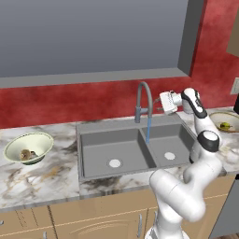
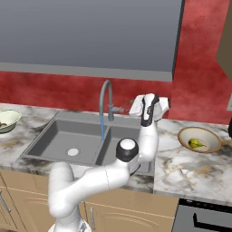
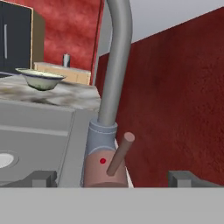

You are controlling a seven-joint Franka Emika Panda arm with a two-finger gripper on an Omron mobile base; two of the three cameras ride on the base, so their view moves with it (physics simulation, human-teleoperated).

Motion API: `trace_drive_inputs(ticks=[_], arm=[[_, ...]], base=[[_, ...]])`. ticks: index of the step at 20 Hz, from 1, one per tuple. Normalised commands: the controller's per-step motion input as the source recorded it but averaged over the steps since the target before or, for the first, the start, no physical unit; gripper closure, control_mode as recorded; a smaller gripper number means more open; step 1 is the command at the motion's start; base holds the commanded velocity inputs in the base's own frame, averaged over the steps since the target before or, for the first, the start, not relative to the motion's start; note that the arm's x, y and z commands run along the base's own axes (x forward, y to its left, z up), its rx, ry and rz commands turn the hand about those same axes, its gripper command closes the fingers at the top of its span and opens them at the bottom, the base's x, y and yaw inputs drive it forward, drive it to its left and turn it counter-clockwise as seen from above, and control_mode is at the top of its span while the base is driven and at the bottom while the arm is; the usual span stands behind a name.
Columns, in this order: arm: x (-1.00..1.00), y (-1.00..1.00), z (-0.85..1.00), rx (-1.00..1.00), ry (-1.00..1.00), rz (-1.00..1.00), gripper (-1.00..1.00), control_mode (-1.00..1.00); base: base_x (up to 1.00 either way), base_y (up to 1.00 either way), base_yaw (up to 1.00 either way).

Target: Pick the mushrooms from the sink and place them in one bowl. Place the pear in the other bowl. Then turn off the sink faucet.

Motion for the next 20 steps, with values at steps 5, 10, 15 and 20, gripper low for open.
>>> trace_drive_inputs(ticks=[5,10,15,20], arm=[[0.00,0.51,0.00,0.00,0.00,0.06,-1.00,-1.00],[0.00,0.60,0.00,0.00,0.00,0.07,-1.00,-1.00],[0.00,0.64,0.00,0.00,0.00,0.07,-1.00,-1.00],[0.00,0.67,-0.04,0.00,0.00,0.07,-1.00,-1.00]], base=[[0.00,0.00,0.00],[0.00,0.00,0.00],[0.00,0.00,0.00],[0.00,0.00,0.00]])
